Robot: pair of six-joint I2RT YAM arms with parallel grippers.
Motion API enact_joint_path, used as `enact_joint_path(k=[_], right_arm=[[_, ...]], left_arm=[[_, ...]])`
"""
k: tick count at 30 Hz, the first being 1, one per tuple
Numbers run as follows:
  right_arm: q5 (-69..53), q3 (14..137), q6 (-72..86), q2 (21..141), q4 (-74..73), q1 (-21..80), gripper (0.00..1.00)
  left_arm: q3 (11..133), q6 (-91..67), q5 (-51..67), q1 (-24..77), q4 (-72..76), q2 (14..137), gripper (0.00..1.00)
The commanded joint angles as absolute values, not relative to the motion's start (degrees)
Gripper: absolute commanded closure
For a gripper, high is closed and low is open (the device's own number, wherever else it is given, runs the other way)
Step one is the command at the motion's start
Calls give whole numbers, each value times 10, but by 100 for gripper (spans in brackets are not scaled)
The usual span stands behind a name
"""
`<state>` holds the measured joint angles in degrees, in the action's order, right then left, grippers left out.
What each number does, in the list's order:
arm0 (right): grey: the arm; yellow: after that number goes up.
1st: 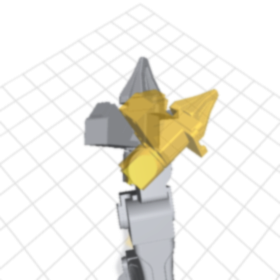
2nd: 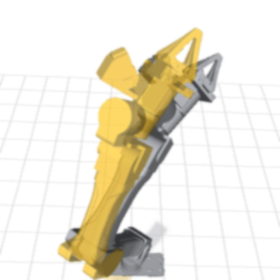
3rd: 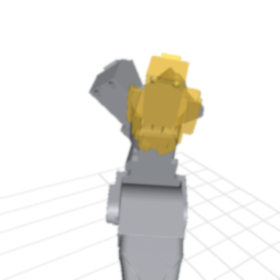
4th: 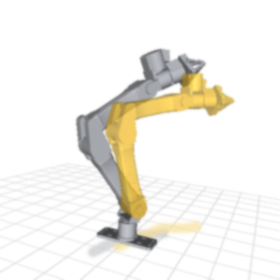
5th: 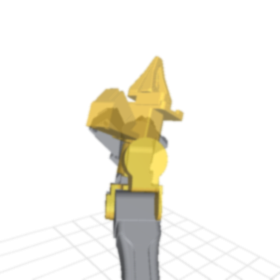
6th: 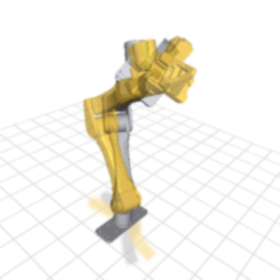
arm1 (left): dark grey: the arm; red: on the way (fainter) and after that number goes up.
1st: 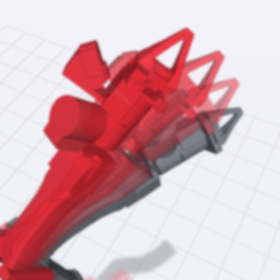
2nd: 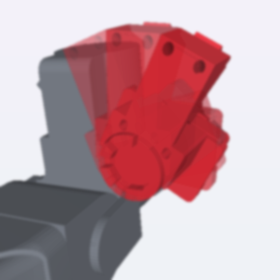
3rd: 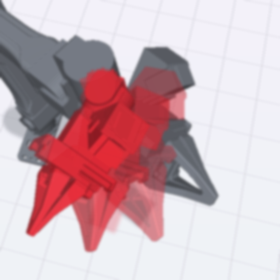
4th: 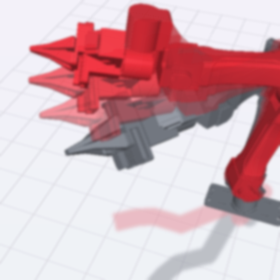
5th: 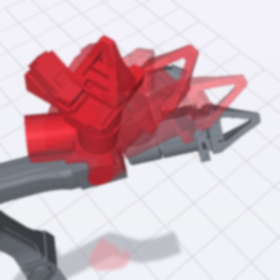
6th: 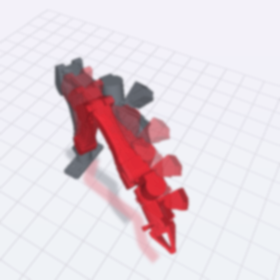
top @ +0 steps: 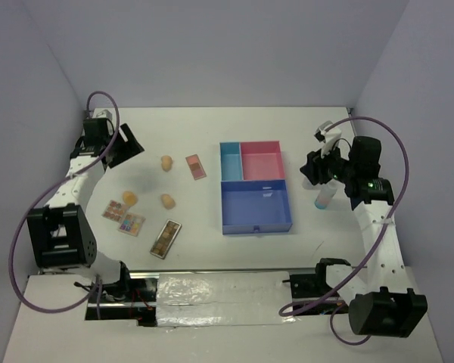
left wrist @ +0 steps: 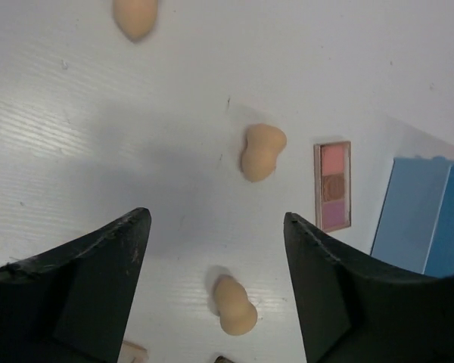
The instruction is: Organize the makeup
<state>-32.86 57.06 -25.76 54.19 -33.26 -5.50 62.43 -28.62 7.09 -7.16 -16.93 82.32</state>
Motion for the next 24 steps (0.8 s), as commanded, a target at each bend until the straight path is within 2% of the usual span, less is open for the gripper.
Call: enact_joint_path(k=[1,3,4,6,7,9,14,24], right_arm=[[-383,606,-255,557,-335,-53,53],[-410,616,-254,573,-335,-53,67],[-423,620,-256,580,-339,-53,68],[-446,641,-263,597,-363,-53,55],[-460,648,-264,615,-371,-53,40],[-473,663,-266,635,-394,-54,34],[-490,657,-269,627,-374,-55,31],[-495,642,-265,628,-367,-55,31]], left_arm=[[709,-286,56,-78,-183,883,15],[741,-289,50,-78,-194,939,16],[776,-290,47,-78,-200,960,16],[805,-294,37,-79,-206,1013,17],[834,-294,29,-79,-212,1030,18],[872,-292,9,-79,-214,1074,20],[974,-269,-40,-78,-253,1178,28],[1008,-229,-98,-79,-256,1240,34]])
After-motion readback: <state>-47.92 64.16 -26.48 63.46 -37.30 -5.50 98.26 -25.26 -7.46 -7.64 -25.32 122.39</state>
